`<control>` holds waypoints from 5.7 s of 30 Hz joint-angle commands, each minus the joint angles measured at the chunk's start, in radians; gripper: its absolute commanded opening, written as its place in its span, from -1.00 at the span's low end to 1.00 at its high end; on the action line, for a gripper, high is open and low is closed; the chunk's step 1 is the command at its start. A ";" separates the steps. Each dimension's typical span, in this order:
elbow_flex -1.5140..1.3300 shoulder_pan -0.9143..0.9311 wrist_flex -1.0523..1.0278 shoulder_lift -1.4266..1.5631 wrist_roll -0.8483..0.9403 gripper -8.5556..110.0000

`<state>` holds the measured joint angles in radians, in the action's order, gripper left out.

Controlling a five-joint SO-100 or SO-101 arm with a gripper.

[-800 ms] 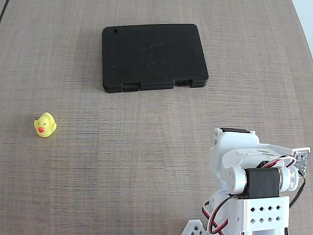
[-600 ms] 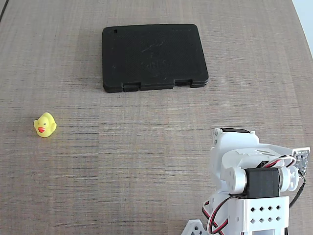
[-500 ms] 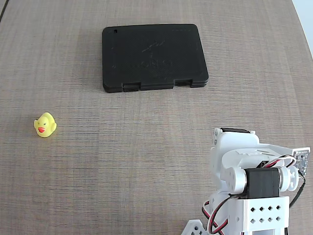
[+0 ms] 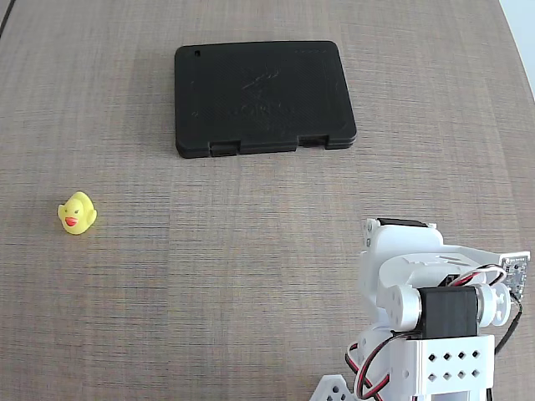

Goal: Grasp a duck and put it on the black surface.

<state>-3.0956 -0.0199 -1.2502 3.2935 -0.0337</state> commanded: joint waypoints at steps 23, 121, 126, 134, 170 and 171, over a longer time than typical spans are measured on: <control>0.715 -0.221 0.218 -0.937 -0.008 -0.81; 1.764 -1.000 0.209 -2.241 0.127 -0.74; 1.764 -1.005 0.209 -2.241 0.127 -0.76; 1.764 -1.002 0.198 -2.226 0.121 -0.76; 1.724 -0.393 0.170 -1.632 0.117 -0.76; 1.712 -0.379 0.183 -1.644 0.117 -0.76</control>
<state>-1.3775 -0.4387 -1.0999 1.5693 0.0813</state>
